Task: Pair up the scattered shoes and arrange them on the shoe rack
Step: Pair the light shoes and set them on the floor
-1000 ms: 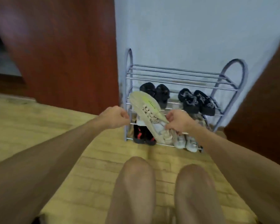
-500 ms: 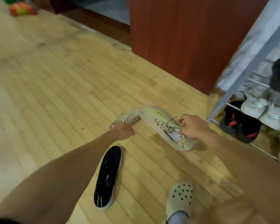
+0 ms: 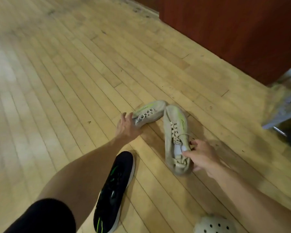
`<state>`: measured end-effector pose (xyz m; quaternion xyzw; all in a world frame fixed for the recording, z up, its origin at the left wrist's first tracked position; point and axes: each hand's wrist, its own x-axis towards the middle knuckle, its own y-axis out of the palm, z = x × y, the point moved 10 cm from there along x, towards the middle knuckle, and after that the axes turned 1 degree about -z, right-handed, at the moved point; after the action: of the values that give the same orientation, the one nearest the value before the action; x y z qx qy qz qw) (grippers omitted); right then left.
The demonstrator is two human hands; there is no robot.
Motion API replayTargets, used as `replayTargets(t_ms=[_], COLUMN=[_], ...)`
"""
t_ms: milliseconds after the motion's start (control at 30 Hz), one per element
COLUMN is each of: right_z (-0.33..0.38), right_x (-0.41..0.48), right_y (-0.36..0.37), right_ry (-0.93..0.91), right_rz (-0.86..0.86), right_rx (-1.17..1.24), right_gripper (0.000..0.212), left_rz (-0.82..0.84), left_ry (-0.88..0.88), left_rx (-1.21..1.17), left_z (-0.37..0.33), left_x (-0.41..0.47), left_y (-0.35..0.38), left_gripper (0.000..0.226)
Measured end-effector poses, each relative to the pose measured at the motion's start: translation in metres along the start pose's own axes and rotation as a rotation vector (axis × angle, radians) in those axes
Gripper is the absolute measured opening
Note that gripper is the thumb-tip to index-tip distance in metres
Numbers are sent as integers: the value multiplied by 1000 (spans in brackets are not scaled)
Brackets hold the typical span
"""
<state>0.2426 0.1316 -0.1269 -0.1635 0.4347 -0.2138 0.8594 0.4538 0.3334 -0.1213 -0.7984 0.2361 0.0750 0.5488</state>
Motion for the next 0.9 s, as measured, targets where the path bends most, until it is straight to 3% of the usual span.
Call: replayTargets(t_ms=[100, 200, 400, 600, 767, 900], right_z=[-21, -47, -82, -101, -105, -102], right_x=[19, 29, 32, 23, 7, 4], right_y=[1, 1, -1, 7, 21, 8], right_ry=[34, 111, 243, 350, 409, 306], right_rz=[3, -8, -13, 29, 122, 58], right_rx=[38, 118, 205, 278, 386, 316], right_gripper=[45, 41, 25, 37, 43, 53], left_rz=[43, 111, 156, 251, 337, 298], left_ry=[-117, -253, -217, -45, -348, -488], left_rx=[65, 76, 180, 169, -442, -681], left_z=[18, 29, 16, -23, -7, -6], left_x=[32, 55, 26, -28, -66, -88], left_y=[20, 31, 60, 115, 144, 161], left_gripper=[109, 106, 76, 78, 56, 55])
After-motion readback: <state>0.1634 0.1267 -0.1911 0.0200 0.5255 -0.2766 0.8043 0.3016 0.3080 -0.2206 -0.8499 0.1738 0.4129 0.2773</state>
